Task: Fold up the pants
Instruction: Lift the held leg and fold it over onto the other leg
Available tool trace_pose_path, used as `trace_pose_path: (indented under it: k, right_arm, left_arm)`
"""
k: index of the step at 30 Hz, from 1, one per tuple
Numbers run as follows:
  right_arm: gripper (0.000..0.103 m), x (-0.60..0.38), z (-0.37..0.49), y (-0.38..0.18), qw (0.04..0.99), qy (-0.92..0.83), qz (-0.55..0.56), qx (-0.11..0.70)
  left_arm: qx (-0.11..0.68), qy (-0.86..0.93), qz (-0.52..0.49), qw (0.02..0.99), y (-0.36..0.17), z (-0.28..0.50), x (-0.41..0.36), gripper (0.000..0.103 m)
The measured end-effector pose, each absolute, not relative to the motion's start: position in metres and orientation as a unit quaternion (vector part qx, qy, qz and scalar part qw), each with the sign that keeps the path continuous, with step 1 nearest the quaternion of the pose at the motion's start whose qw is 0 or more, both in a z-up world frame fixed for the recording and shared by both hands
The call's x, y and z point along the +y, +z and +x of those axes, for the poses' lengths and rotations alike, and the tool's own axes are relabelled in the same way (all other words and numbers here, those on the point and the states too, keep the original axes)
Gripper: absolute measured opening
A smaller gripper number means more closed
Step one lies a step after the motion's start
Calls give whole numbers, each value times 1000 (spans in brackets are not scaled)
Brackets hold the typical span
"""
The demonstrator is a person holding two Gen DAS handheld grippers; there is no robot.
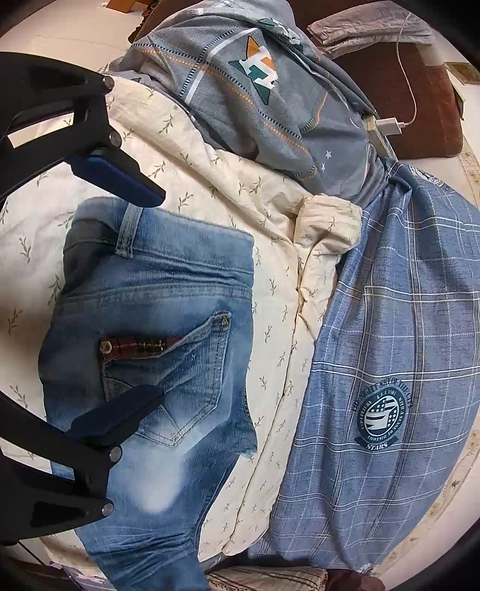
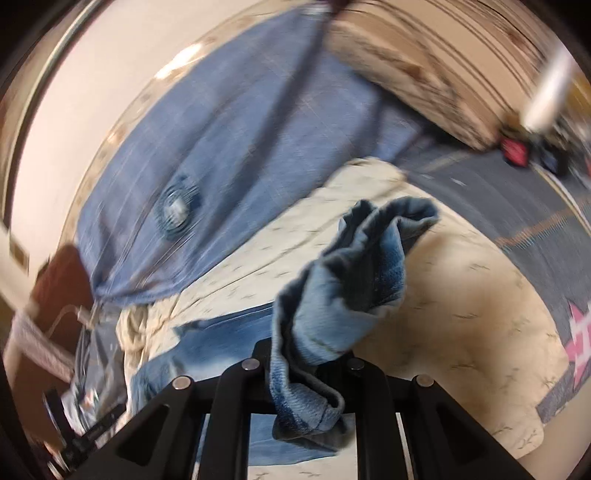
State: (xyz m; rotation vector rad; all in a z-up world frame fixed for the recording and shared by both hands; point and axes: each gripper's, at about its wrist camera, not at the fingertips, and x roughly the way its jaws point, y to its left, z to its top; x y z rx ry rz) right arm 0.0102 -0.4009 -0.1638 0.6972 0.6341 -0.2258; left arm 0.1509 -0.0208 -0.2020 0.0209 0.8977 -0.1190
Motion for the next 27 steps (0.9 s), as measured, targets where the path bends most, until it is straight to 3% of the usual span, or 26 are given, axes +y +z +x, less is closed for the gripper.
trace_pose_path:
  k: [6, 14, 16, 20, 23, 27]
  right_arm:
    - [17, -330, 53, -165, 889, -58, 284, 354]
    - [26, -269, 93, -252, 812, -14, 308, 496]
    - [26, -266, 87, -254, 823, -11, 301, 482]
    - [37, -283, 68, -244, 819, 45, 339, 461]
    - [63, -301, 43, -237, 835, 55, 358, 414]
    - [63, -324, 24, -239, 842, 44, 402, 358]
  left_arm:
    - [430, -49, 0, 901, -205, 151, 0, 97]
    - [435, -40, -4, 900, -214, 151, 19, 97]
    - [435, -43, -2, 899, -214, 150, 18, 97]
    - [433, -61, 0, 899, -210, 151, 4, 97]
    - [433, -92, 8, 897, -204, 153, -19, 97]
    - [433, -141, 27, 890, -200, 158, -61, 97]
